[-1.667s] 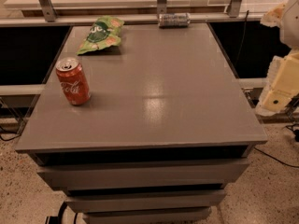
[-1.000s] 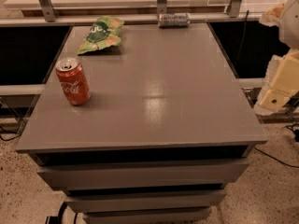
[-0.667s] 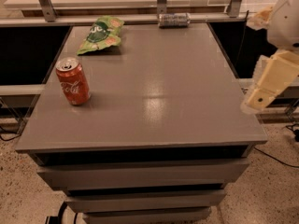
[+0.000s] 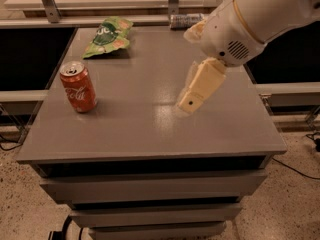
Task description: Knock coke can over
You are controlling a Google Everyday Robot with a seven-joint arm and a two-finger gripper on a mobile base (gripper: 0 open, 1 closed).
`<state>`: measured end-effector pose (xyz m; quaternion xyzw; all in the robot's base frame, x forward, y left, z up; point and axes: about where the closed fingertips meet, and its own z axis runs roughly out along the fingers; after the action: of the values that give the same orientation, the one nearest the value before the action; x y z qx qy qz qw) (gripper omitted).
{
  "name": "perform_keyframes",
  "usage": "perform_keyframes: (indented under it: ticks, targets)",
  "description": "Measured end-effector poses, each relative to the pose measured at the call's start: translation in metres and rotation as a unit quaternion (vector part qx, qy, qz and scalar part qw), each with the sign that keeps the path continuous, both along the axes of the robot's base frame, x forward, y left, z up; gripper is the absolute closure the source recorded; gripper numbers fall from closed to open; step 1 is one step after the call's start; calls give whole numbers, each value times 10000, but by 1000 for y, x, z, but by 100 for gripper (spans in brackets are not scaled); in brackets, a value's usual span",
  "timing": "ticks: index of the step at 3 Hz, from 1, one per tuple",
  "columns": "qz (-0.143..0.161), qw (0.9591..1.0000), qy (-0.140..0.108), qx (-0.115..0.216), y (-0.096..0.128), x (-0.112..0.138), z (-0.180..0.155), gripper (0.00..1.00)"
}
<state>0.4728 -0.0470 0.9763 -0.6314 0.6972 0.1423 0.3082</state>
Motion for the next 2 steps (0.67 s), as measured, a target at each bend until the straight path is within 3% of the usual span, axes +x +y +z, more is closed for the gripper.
perform_keyframes:
  ticks: [1,2]
  targets:
    - [266,9984,79,492,63,12,-16,0]
    - [444,9939,277,969,117,22,-30,0]
